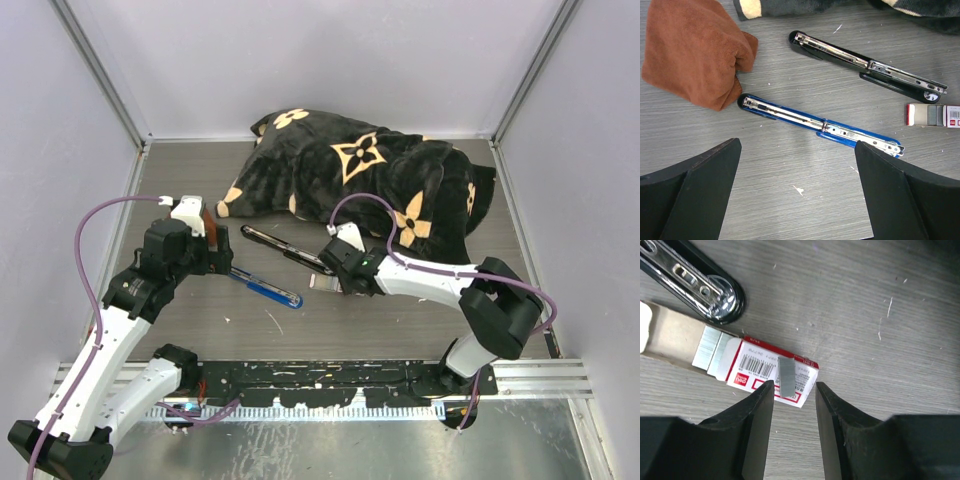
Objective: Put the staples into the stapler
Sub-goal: Place the staple in the staple box, then pick up the staple from the staple box.
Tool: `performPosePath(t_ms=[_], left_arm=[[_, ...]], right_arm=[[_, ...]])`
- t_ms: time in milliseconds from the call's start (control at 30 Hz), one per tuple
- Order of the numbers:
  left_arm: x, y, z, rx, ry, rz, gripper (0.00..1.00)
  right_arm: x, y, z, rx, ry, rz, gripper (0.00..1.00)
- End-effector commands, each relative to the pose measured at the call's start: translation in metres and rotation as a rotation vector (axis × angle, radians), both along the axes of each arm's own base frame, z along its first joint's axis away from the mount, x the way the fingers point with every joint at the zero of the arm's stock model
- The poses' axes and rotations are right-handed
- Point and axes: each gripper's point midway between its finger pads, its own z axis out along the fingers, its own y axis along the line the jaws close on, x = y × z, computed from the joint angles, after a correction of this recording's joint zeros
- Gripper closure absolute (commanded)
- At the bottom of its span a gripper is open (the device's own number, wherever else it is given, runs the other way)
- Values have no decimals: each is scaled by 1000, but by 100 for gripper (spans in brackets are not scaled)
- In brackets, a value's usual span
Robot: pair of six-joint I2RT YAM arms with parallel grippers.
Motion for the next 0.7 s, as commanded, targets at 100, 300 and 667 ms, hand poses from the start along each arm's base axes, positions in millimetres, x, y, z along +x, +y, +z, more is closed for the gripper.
performPosePath(t_ms=[100, 300, 667], left_arm=[[7, -3, 12, -23, -57, -5, 0], [7, -3, 11, -21, -54, -5, 0], [7, -3, 12, -22, -55, -6, 0]], right_arm=[[-3, 12, -3, 85, 10, -4, 55], [-2, 8, -9, 89, 17, -19, 59], [3, 3, -15, 96, 19, -43, 64]])
